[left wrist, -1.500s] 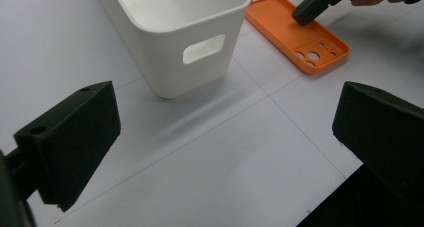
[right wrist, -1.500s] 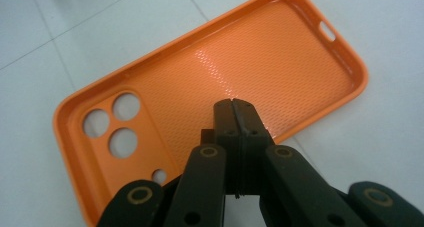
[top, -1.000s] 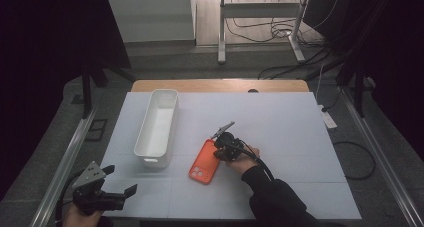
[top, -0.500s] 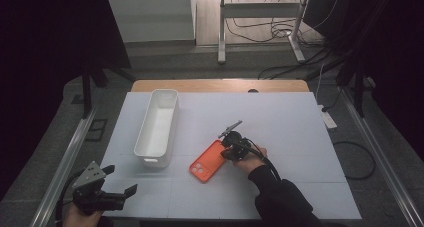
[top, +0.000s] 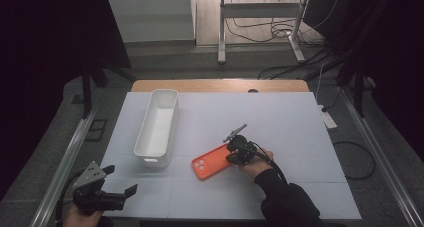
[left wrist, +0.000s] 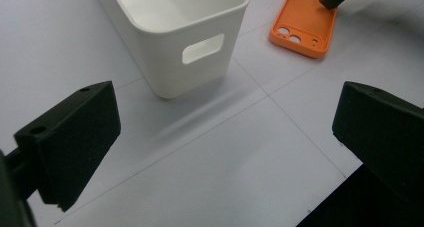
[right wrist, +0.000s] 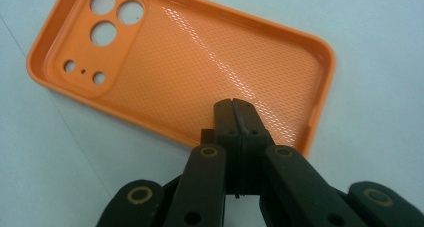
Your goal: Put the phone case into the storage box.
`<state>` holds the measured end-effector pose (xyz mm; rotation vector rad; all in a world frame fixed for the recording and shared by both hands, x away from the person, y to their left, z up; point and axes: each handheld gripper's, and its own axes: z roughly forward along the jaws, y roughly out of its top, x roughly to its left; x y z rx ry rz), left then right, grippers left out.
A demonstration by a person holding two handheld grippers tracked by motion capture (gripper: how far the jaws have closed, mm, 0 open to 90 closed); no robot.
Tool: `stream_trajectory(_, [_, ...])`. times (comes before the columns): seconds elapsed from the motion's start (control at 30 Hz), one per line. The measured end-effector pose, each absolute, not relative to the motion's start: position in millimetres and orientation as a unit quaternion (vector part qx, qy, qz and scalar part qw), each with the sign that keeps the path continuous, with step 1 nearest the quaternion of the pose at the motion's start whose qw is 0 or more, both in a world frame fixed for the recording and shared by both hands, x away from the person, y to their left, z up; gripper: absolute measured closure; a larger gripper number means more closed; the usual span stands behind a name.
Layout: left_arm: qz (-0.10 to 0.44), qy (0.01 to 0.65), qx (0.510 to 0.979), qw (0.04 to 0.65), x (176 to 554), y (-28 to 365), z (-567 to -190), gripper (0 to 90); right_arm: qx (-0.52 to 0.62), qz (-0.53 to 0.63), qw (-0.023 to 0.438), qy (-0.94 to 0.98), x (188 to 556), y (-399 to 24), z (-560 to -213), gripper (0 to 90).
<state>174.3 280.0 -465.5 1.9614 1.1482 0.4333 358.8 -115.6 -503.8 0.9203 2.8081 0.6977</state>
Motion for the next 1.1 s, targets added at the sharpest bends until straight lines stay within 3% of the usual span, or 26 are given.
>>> stream_trajectory(1.1, [0.167, 0.46, 0.772, 0.406, 175.0, 281.3, -465.7, 0.1, 0.291, 0.225, 0.016, 0.93, 324.9, -135.9, -499.5, 89.3])
